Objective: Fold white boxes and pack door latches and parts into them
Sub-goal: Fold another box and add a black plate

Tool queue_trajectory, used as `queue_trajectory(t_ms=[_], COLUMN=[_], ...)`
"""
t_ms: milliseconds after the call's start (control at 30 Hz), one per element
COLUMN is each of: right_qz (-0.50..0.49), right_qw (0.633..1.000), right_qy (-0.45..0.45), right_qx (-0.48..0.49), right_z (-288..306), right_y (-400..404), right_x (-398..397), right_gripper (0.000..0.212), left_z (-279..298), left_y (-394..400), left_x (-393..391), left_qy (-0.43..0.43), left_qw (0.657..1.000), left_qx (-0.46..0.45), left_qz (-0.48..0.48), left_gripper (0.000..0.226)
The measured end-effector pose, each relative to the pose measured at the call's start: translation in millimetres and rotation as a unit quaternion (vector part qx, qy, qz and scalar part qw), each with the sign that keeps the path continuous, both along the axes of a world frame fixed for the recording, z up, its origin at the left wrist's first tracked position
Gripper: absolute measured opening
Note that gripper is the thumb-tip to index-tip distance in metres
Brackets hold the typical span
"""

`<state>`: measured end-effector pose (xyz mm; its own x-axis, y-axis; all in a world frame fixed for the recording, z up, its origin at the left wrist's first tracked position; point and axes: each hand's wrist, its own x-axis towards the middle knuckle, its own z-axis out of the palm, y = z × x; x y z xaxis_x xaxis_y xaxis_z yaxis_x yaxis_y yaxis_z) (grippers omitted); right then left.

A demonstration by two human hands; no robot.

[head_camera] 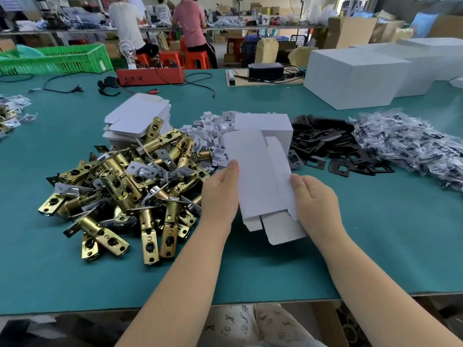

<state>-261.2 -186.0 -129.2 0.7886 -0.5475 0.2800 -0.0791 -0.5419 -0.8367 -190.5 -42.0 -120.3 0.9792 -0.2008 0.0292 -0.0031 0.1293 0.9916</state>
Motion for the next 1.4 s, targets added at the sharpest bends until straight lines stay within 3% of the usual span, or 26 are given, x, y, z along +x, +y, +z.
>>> queue_trajectory(t_ms=[133, 333, 500, 567, 667, 833, 967, 1100, 1200, 1400], right_qz=[-0.056, -0.016, 0.017, 0.039, 0.065, 0.092, 0.129, 0.178, 0.193, 0.217], right_qw=[0.997, 1.0, 1.0, 0.999, 0.995, 0.986, 0.969, 0.935, 0.924, 0.914], right_qy=[-0.034, 0.001, 0.015, 0.008, -0.009, -0.064, -0.099, -0.102, -0.095, -0.102], right_qx=[0.029, 0.011, -0.004, 0.035, 0.074, 0.12, 0.185, 0.288, 0.316, 0.326], right_z=[-0.6, -3.5, -0.7, 1.7, 4.4, 6.0, 7.8, 11.6, 12.3, 11.8], right_y=[-7.2, -1.6, 1.9, 2.7, 3.1, 5.0, 2.6, -4.4, -5.0, -5.7], right_x=[-1.1, -3.8, -7.0, -8.5, -10.8, -12.0, -12.6, -12.7, -12.6, -11.0], right_gripper=[0.048, 0.02, 0.045, 0.043, 0.015, 0.024, 0.015, 0.062, 0.067, 0.061], left_z=[-2.5, 5.8, 9.1, 9.2, 9.6, 9.6, 9.3, 8.7, 8.6, 9.2], left_y=[-2.7, 1.3, -0.6, -0.7, 1.0, 4.7, 3.6, 3.2, 4.2, 4.5], left_x=[-6.0, -11.4, -18.7, -17.6, -15.6, -13.2, -13.5, -13.2, -13.2, -14.9], left_qy=[-0.006, -0.015, -0.011, 0.006, 0.012, -0.005, -0.008, -0.027, -0.024, -0.021], left_qw=[0.992, 0.994, 0.992, 0.992, 0.99, 0.991, 0.99, 0.978, 0.972, 0.964], left_qx=[0.081, 0.072, 0.051, 0.035, 0.012, 0.004, -0.017, -0.034, -0.025, -0.015], left_qz=[-0.096, -0.076, -0.112, -0.125, -0.139, -0.13, -0.143, -0.203, -0.231, -0.266], left_gripper=[0.048, 0.05, 0.044, 0.045, 0.044, 0.035, 0.018, 0.066, 0.076, 0.075])
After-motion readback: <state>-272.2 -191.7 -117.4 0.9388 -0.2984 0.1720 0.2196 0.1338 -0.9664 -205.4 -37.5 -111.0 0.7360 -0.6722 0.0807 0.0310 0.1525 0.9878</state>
